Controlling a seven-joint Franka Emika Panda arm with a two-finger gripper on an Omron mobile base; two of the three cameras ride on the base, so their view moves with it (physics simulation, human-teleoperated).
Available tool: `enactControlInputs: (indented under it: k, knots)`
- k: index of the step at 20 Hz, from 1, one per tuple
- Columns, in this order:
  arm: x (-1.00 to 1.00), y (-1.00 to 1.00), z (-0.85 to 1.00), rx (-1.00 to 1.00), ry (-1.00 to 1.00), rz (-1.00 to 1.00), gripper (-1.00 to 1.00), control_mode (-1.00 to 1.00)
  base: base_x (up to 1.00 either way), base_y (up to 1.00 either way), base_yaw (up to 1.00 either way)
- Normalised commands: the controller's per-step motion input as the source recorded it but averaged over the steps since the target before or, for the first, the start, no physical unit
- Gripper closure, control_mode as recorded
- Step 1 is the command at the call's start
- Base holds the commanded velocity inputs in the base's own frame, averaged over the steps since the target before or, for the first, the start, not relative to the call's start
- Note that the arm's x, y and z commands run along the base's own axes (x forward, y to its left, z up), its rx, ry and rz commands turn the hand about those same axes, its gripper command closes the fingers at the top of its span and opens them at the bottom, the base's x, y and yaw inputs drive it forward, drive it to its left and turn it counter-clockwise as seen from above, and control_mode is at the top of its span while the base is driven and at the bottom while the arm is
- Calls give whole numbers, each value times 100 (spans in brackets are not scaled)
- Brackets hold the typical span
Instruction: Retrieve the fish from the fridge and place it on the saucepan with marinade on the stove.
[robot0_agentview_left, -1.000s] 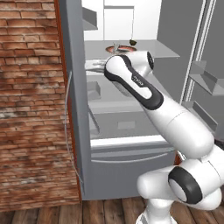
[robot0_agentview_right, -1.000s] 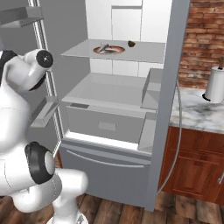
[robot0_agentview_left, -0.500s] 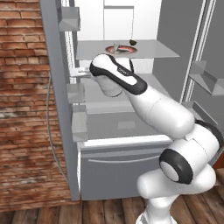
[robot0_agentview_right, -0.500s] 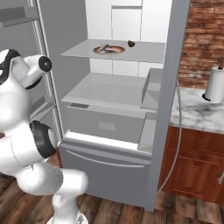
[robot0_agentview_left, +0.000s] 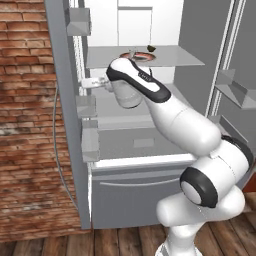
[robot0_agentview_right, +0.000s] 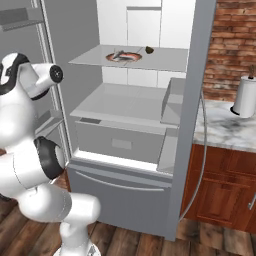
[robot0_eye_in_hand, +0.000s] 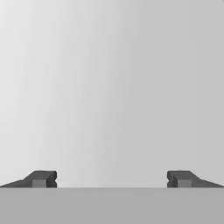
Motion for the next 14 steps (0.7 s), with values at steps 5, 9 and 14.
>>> enactControlInputs:
  k: [5, 9, 14]
  knots:
    - [-18, -23, 56, 0, -2, -2, -100, -100, 0, 0, 0]
    - [-29, -42, 72, 0, 0, -5, -100, -100, 0, 0, 0]
    - [-34, -62, 40, -7, 0, -6, -100, -100, 0, 0, 0]
